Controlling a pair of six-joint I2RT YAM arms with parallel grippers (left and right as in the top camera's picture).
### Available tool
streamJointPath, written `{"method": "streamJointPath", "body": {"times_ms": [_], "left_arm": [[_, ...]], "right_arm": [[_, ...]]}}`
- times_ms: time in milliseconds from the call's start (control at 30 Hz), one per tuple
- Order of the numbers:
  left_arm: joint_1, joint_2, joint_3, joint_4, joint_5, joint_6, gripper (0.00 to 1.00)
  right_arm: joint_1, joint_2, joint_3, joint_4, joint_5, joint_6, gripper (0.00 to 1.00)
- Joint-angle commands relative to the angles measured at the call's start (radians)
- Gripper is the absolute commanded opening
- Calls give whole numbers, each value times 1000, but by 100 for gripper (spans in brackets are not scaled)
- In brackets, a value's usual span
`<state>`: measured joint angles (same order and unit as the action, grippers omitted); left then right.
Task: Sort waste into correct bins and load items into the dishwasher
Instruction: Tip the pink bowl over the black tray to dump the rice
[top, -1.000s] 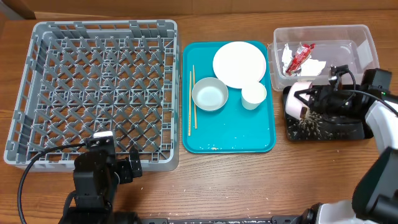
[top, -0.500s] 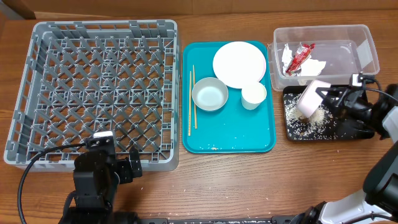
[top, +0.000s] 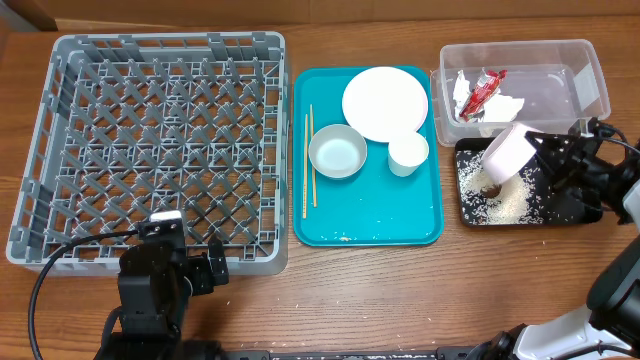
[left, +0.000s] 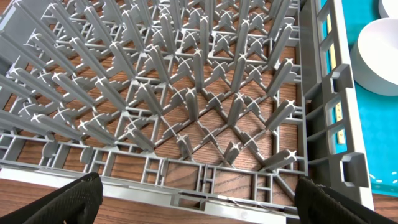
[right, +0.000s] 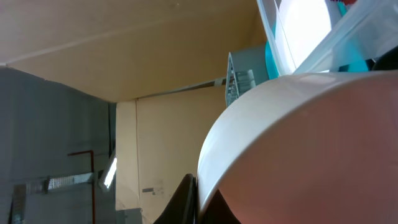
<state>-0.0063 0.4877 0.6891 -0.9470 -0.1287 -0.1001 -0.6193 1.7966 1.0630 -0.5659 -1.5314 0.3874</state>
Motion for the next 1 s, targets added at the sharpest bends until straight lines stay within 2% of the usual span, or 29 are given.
{"method": "streamJointPath", "body": {"times_ms": [0, 433, 633, 833, 967], "left_arm": [[6, -2, 15, 4, -9, 15, 100], [6, -2, 15, 4, -9, 15, 100], [6, -2, 15, 4, -9, 15, 100], [6, -2, 15, 4, -9, 15, 100], [6, -2, 15, 4, -9, 15, 100]], "right_arm": [[-6, 0, -2, 39, -34, 85, 4], [-6, -22, -2, 109, -20, 84, 4], [17, -91, -2, 105, 30, 68, 4], [37, -223, -1, 1, 327, -8, 4], [88, -296, 57, -260, 592, -195, 4]]}}
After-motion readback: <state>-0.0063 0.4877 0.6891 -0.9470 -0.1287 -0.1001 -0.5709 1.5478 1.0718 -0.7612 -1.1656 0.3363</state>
